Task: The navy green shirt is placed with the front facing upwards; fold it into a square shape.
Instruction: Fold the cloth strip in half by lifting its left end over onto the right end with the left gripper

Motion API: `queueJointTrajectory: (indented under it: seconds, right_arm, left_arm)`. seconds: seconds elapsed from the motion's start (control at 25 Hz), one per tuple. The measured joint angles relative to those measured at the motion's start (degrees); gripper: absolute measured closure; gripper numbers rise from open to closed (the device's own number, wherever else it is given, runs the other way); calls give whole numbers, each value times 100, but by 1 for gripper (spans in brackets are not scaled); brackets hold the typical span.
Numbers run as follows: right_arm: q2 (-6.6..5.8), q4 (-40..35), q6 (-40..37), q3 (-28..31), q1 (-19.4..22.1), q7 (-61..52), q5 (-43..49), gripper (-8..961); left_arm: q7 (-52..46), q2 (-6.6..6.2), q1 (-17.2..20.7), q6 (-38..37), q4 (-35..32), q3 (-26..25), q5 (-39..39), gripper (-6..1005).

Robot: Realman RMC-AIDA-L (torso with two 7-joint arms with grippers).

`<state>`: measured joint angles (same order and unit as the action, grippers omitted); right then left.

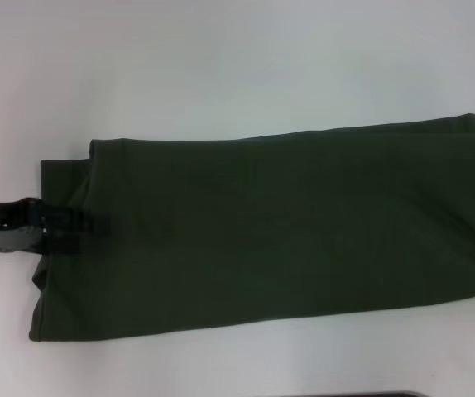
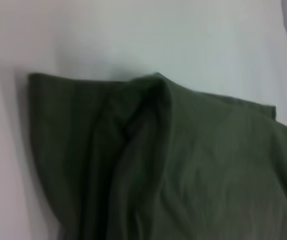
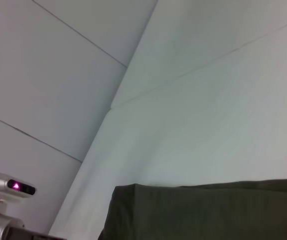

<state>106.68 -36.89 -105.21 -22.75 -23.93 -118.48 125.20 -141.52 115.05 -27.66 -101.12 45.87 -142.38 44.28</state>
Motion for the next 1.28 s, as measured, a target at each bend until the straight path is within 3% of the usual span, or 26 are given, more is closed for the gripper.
queueJointTrajectory:
  seconds: [0.48, 0.92, 1.28]
  right_arm:
    - [2, -20, -26, -10, 3, -22, 31, 87]
    - [2, -21, -34, -9, -7, -26, 31, 87]
    - [-19, -20, -62, -9, -11, -26, 30, 86]
  left_arm:
    - [-266, 10, -51, 568, -27, 33, -257, 96]
    - [-420, 29, -105, 644, 44, 29, -440, 97]
    - [-898, -236, -156, 155, 622, 27, -547, 96]
